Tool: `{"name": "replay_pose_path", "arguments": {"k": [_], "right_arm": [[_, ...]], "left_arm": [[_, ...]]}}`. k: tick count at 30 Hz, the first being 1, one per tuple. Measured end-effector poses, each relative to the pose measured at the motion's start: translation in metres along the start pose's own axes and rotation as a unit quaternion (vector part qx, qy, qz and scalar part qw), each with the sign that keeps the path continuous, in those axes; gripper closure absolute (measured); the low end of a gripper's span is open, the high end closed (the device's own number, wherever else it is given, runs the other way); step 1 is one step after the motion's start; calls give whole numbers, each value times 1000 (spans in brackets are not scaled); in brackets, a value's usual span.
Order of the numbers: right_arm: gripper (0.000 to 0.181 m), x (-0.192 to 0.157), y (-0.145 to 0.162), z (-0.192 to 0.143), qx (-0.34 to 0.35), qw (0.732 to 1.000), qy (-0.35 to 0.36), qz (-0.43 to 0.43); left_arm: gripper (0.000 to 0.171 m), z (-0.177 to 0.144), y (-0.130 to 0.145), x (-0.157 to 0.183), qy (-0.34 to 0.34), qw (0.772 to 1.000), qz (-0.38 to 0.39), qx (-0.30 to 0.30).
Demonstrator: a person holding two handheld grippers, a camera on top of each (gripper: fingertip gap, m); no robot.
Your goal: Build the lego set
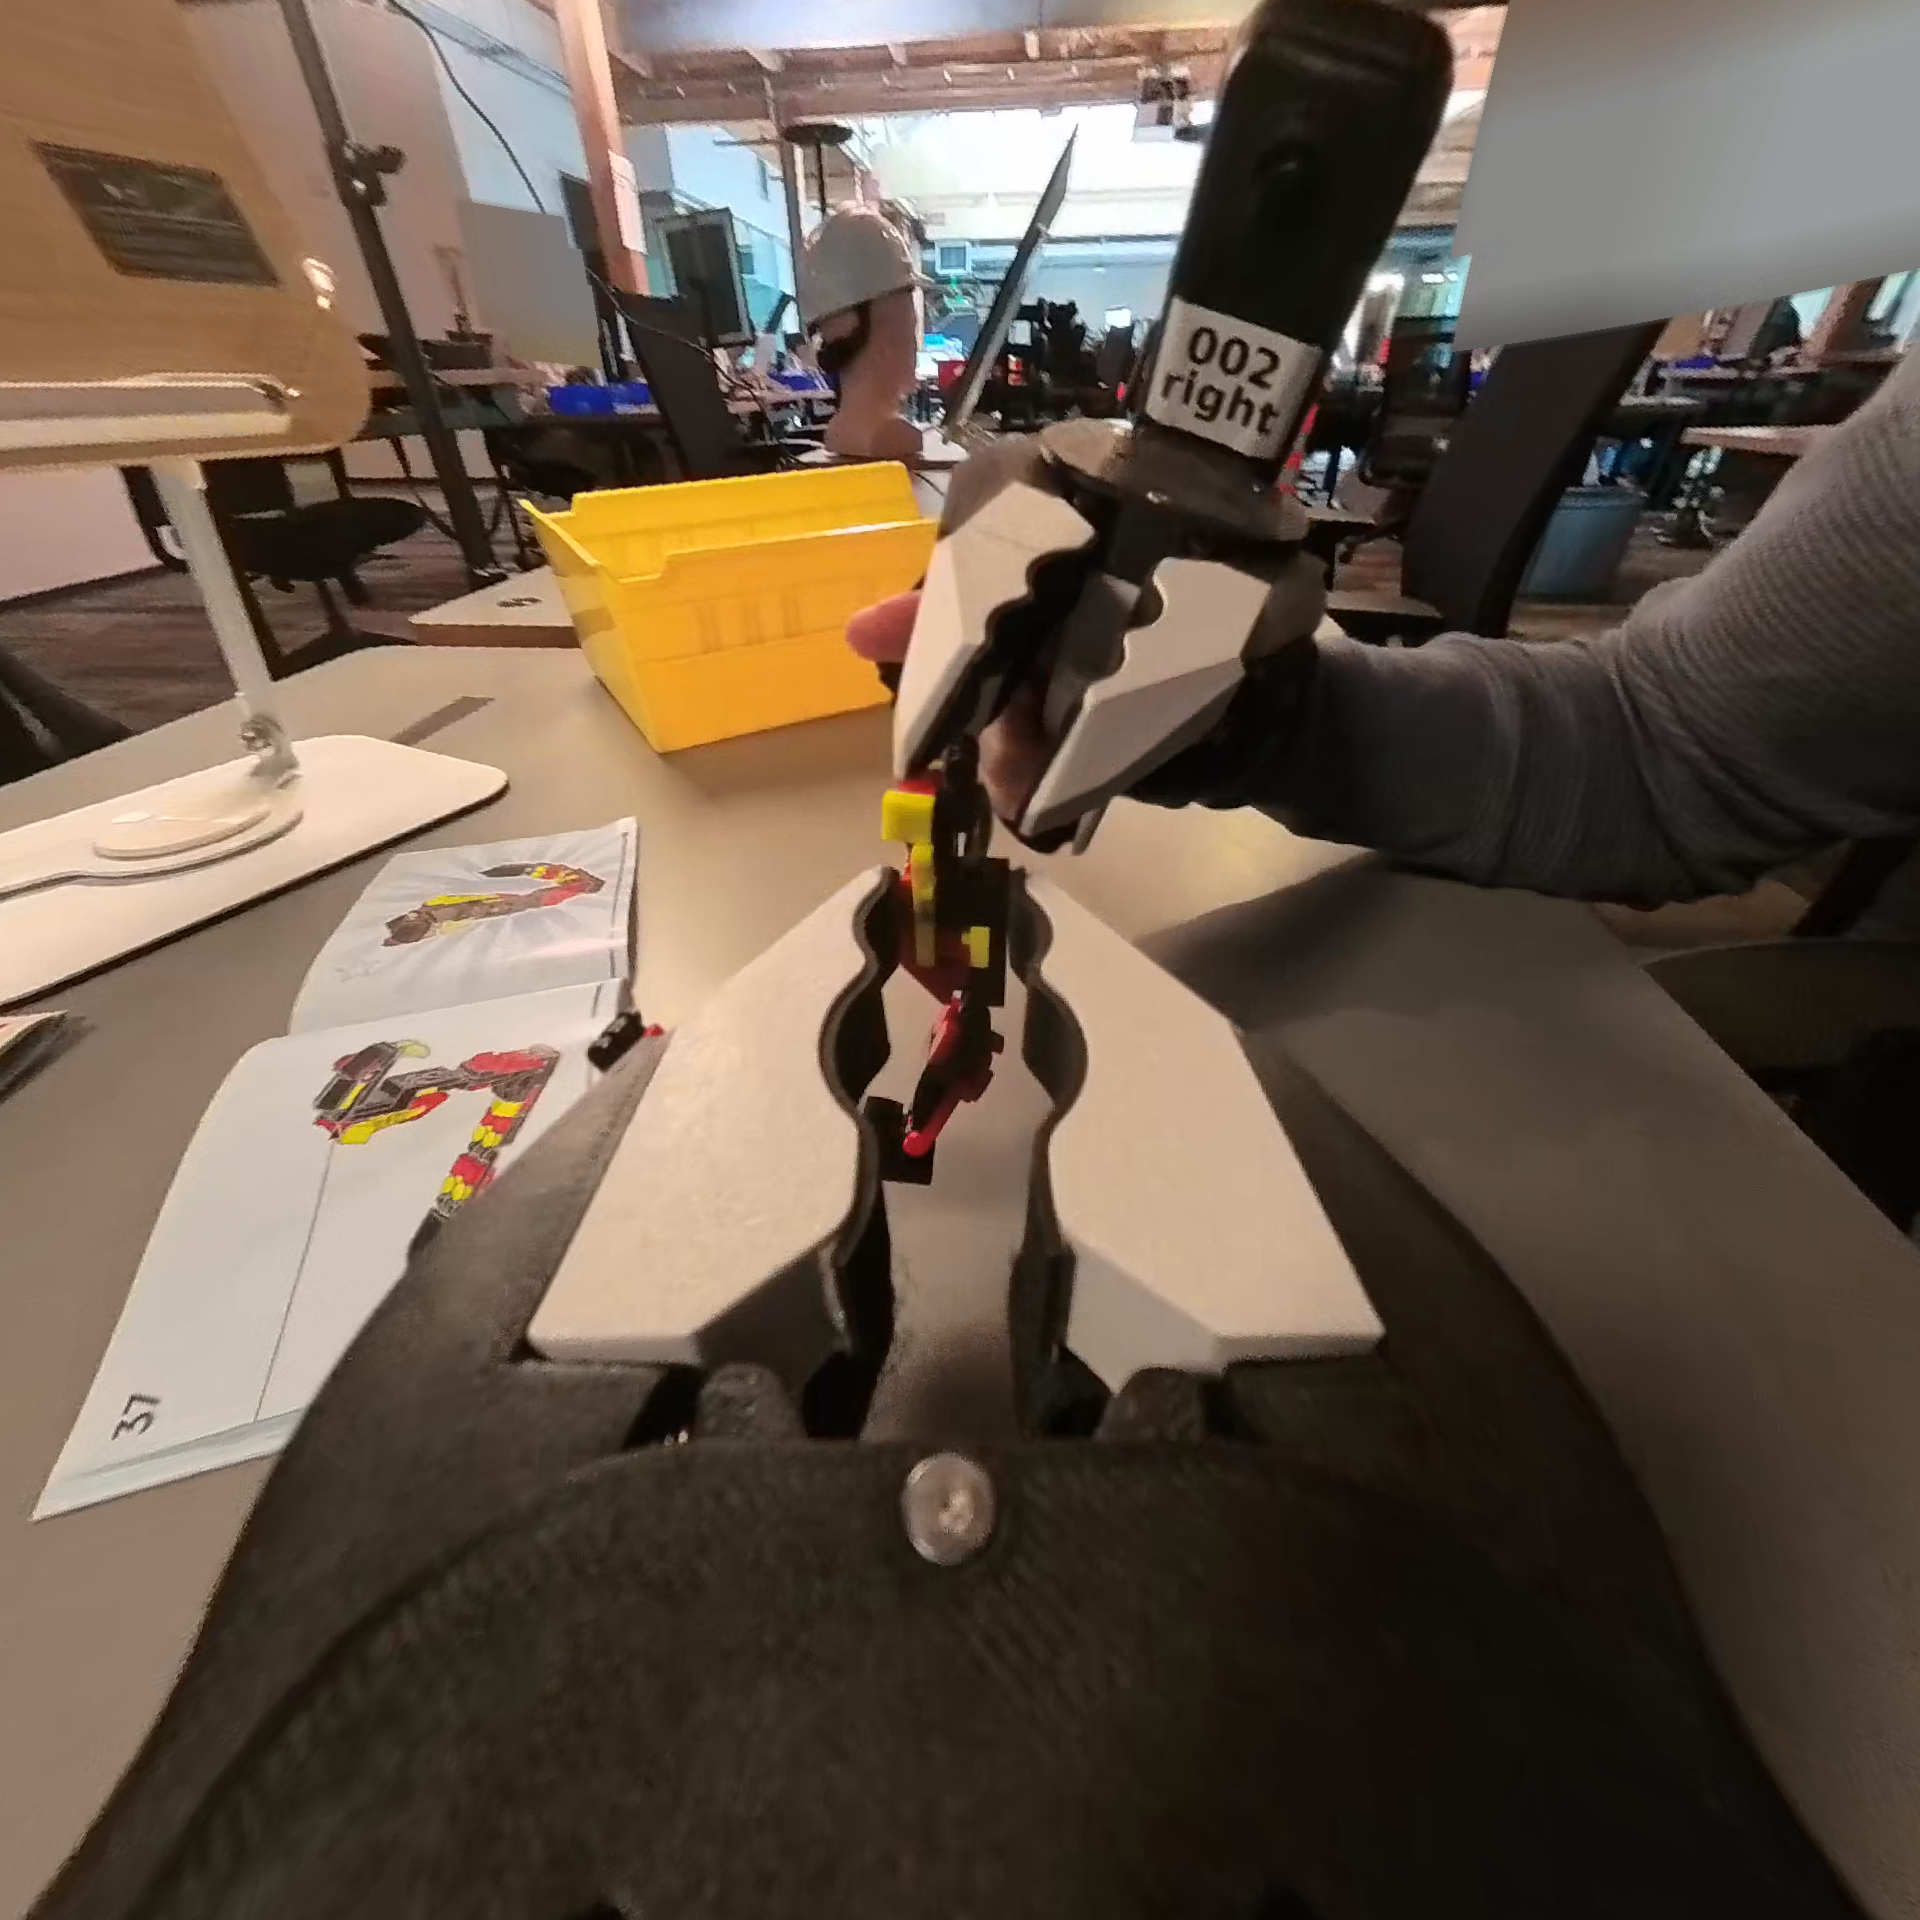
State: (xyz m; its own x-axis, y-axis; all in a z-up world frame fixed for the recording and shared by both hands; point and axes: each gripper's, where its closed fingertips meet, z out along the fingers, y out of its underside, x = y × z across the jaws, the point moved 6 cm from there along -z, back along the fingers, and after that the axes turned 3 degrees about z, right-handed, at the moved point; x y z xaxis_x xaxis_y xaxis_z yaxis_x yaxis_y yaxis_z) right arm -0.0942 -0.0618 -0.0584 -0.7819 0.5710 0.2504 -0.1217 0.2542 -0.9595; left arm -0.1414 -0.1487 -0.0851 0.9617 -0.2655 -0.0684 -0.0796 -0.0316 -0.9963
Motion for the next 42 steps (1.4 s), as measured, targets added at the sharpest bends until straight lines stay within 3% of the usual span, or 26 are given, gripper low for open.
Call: {"name": "replay_pose_path", "arguments": {"k": [8,13,15,18,27,31,35,42], "right_arm": [[176,-5,1,-1,-16,999,-7,-33],[178,-2,0,0,15,1000,-20,15],[178,-3,1,1,28,998,-37,44],[178,-5,3,5,43,995,-56,72],[179,-2,-5,3,119,979,-80,144],[179,-3,-4,6,120,979,-80,141],[179,-5,-4,6,125,978,-86,144],[179,-2,-1,4,104,985,-67,119]], "left_arm": [[153,3,3,5,17,999,16,-23],[152,0,1,5,20,1000,14,-4],[137,-2,0,3,11,1000,10,5],[133,-2,0,5,32,999,8,7],[139,0,1,10,67,998,0,-1],[140,0,-2,13,79,997,-7,13],[152,0,-2,11,64,998,-9,15],[152,3,1,8,76,995,-68,-4]]}}
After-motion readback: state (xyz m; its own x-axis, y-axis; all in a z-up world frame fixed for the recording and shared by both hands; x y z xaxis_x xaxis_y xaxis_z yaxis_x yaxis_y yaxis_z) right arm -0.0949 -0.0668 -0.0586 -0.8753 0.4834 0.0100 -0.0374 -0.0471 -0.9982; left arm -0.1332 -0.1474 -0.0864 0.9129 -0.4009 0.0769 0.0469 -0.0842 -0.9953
